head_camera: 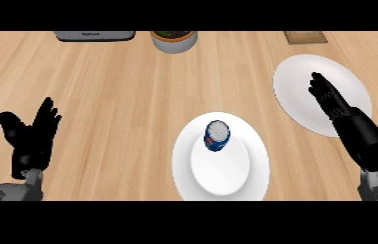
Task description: Pick the can from the plate and place it in the plate
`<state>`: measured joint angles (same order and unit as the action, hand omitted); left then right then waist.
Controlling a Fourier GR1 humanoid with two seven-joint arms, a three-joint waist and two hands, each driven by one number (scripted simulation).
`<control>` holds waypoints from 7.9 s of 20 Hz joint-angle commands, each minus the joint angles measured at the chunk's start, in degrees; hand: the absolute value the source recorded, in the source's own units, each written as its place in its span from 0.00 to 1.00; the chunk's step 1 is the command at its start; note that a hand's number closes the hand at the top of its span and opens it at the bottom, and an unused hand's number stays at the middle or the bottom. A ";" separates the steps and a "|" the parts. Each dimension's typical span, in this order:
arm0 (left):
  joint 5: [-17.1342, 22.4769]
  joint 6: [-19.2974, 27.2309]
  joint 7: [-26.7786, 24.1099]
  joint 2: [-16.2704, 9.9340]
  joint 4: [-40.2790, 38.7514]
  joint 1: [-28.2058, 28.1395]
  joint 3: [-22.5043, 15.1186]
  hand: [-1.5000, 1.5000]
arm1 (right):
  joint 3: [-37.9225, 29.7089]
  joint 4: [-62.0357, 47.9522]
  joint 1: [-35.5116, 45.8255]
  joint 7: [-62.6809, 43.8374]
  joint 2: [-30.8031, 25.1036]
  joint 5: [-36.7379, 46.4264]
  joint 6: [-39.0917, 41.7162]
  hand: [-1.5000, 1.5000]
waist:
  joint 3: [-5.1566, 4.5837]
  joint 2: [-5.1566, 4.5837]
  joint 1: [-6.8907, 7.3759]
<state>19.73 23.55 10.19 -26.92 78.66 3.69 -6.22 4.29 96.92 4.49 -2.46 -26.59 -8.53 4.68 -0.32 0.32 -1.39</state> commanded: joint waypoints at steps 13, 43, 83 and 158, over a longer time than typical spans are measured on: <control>-5.97 -18.97 -10.88 -0.18 13.04 17.29 -15.73 0.50 | 28.87 -15.70 28.19 -20.30 -3.94 7.21 35.35 0.00 | 0.19 -2.51 11.51; -8.31 -22.14 -17.41 -1.14 12.64 7.83 -9.20 0.50 | 28.88 -77.72 74.85 -31.89 22.15 7.22 62.13 0.00 | 0.27 -1.24 4.41; -13.02 -24.98 -12.08 4.06 15.99 6.76 -4.44 0.50 | 40.12 -69.23 54.03 -17.73 24.75 24.69 69.00 0.00 | 0.34 -0.51 2.06; -15.71 -29.51 -12.87 6.44 14.60 5.91 0.42 0.50 | -3.41 -52.13 30.86 -53.17 5.33 66.60 -30.60 0.00 | 0.36 -0.57 1.61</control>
<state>4.35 -5.23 -1.36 -20.61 94.57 9.91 -6.20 4.82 47.75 38.65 -56.47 -22.08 61.86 -23.02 0.05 -0.21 0.29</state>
